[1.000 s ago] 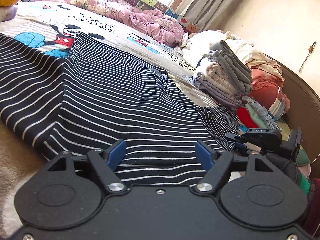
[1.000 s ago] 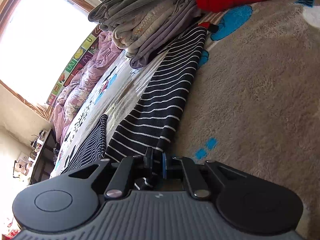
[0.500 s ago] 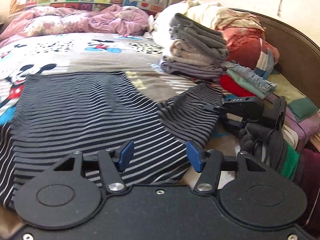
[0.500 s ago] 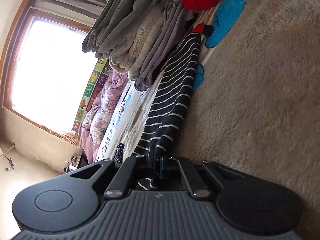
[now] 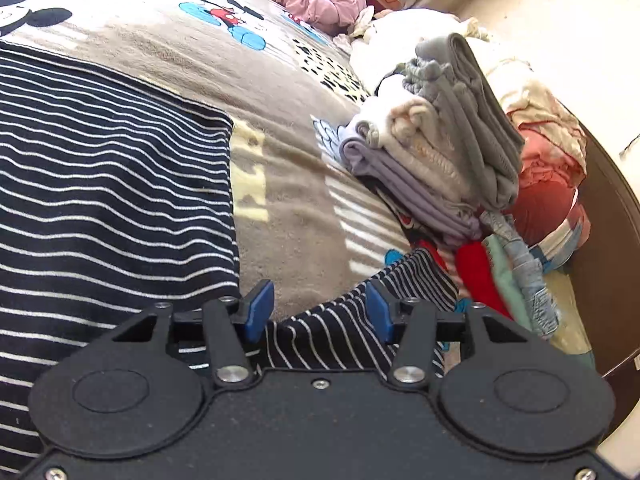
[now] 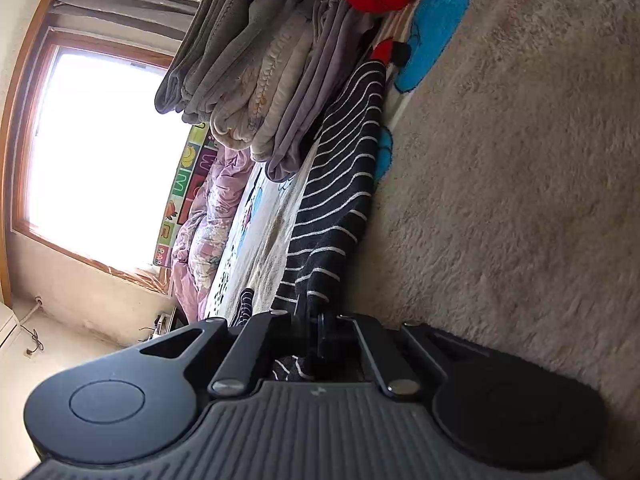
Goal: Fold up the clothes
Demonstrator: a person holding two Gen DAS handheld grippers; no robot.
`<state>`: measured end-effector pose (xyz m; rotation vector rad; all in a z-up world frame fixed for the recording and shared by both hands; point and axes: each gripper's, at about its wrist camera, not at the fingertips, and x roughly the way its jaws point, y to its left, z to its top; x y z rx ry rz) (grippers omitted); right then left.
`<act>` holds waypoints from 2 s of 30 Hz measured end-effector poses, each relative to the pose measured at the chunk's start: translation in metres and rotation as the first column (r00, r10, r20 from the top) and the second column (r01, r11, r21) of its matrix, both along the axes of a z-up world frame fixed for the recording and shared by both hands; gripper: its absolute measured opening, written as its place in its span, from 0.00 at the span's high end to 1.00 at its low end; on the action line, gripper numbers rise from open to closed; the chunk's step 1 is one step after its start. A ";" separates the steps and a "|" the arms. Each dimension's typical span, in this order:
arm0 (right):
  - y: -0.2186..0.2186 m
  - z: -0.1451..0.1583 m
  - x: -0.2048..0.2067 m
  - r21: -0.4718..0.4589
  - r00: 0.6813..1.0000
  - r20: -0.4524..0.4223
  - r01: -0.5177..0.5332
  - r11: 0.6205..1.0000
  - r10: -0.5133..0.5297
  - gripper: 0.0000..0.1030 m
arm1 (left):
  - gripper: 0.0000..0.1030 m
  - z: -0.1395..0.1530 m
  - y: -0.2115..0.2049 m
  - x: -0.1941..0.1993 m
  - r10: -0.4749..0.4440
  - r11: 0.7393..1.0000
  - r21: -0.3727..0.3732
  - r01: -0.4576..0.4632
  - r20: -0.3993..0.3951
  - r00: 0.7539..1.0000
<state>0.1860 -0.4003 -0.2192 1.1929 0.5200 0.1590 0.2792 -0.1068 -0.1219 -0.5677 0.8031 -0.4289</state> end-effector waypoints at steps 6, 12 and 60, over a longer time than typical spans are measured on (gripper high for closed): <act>-0.004 -0.003 0.000 0.047 1.000 -0.009 0.000 0.999 0.000 0.98 | 0.42 -0.010 -0.019 0.005 -0.051 0.998 0.024 0.052 -0.049 0.997; -0.028 -0.001 -0.001 0.092 0.991 0.032 0.123 0.988 -0.126 0.80 | 0.41 0.010 -0.003 -0.013 -0.033 0.996 -0.077 0.034 0.020 0.999; 0.154 0.056 -0.052 -0.646 0.799 0.009 -0.454 0.613 0.601 0.64 | 0.38 -0.019 0.095 -0.220 0.050 0.807 0.564 -0.174 0.228 0.972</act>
